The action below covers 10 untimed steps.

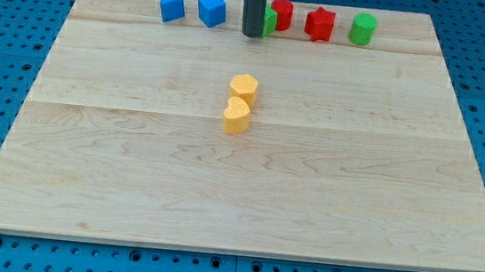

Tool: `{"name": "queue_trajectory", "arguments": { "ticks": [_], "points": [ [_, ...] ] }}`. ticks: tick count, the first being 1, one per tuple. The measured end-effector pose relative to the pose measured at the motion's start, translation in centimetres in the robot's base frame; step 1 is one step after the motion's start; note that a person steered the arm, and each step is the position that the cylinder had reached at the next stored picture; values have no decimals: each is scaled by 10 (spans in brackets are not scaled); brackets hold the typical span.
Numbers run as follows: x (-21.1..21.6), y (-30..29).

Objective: Push the red circle to the top of the green star

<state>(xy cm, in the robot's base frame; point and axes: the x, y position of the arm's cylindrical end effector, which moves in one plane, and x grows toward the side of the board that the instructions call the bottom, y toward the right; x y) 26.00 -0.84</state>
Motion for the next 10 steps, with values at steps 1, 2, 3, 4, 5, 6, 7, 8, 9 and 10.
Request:
{"name": "queue_trajectory", "arguments": {
  "ticks": [1,2,3,4,5,6,7,8,9,10],
  "points": [
    [0,14],
    [16,41],
    [25,87],
    [57,121],
    [54,221],
    [-15,286],
    [-67,281],
    [-68,255],
    [-68,128],
    [-67,30]
  ]
}}
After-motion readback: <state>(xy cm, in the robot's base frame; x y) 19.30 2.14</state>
